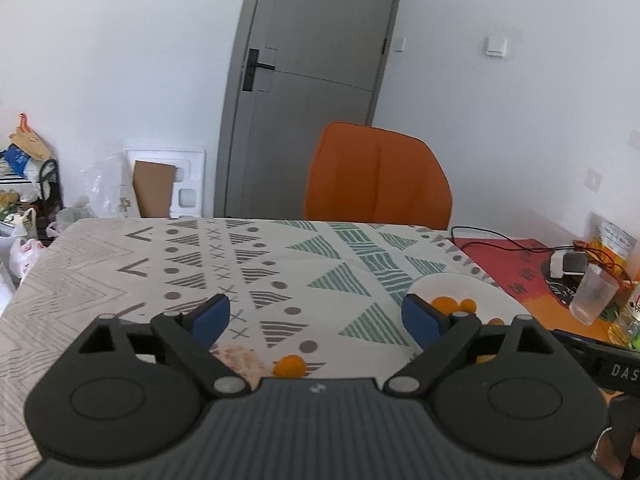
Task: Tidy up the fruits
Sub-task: 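Move both open tools back to the last fruits on the cloth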
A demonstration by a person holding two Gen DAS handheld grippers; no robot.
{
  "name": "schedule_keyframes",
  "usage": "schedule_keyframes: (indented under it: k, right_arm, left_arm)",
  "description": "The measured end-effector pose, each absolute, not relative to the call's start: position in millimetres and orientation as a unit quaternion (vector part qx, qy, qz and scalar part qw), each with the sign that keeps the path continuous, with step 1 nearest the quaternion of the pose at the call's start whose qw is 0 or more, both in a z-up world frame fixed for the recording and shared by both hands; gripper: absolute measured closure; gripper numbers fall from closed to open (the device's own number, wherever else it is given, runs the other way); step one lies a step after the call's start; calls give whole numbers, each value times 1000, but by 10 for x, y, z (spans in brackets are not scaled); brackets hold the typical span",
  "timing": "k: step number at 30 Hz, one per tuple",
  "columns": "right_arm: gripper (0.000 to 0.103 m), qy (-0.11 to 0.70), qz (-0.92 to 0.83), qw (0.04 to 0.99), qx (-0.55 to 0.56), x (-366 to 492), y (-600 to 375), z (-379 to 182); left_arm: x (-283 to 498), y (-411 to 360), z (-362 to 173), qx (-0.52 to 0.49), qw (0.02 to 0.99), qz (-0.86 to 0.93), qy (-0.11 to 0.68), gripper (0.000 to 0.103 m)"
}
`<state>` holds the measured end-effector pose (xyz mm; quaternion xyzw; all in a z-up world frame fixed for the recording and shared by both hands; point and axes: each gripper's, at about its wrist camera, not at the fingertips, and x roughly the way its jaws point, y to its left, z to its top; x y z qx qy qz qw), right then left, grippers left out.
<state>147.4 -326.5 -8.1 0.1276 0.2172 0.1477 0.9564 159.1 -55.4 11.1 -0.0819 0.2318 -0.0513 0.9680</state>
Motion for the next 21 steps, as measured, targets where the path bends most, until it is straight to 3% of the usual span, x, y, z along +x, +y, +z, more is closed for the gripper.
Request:
schedule_keyframes:
  k: [21]
  right_arm:
    - [11, 226, 202, 948, 99, 1482, -2810, -108]
  left_arm:
    - [1506, -153, -91, -98, 962, -8, 253, 11]
